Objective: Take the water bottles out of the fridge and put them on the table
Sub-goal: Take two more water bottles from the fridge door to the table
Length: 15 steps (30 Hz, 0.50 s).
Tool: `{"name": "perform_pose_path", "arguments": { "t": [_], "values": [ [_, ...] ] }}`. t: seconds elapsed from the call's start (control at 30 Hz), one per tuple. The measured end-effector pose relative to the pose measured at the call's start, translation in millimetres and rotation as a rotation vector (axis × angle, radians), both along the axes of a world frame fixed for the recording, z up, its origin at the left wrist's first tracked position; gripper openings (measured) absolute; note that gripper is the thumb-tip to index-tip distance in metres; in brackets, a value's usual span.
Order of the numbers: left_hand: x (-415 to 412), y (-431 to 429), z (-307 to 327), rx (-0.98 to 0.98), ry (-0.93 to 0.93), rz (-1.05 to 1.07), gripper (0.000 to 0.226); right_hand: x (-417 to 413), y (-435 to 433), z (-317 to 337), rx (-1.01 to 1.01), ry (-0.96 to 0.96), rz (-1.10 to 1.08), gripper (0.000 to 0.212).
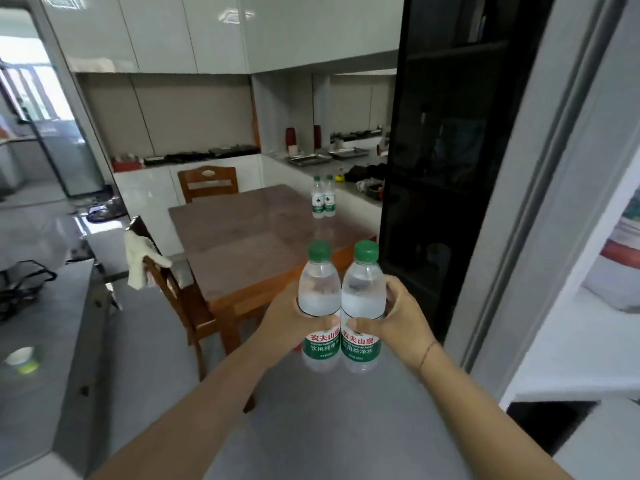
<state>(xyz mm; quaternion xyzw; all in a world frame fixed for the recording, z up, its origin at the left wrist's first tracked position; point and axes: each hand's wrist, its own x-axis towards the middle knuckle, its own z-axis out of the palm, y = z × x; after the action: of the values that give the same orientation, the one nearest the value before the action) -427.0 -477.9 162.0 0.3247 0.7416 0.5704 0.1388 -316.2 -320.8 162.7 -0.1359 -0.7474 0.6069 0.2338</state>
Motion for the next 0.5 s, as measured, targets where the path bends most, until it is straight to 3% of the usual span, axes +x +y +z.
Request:
{"name": "perform_pose_path", "arguments": {
  "t": [0.17, 0.4, 0.5],
  "values": [
    [-53, 22, -2, 0.01, -0.053, 0.046, 0.066, -59, 20, 3, -0.072, 0.005, 0.026, 0.066],
    [-140, 56, -12, -0.024, 0.017, 0.057, 0.046, -146, 51, -9, -0.129, -0.023, 0.012, 0.067],
    [-184, 73, -20, -0.006, -0.024, 0.035, 0.047, -190, 66, -17, -0.165, -0.027, 0.002, 0.066]
  ]
}}
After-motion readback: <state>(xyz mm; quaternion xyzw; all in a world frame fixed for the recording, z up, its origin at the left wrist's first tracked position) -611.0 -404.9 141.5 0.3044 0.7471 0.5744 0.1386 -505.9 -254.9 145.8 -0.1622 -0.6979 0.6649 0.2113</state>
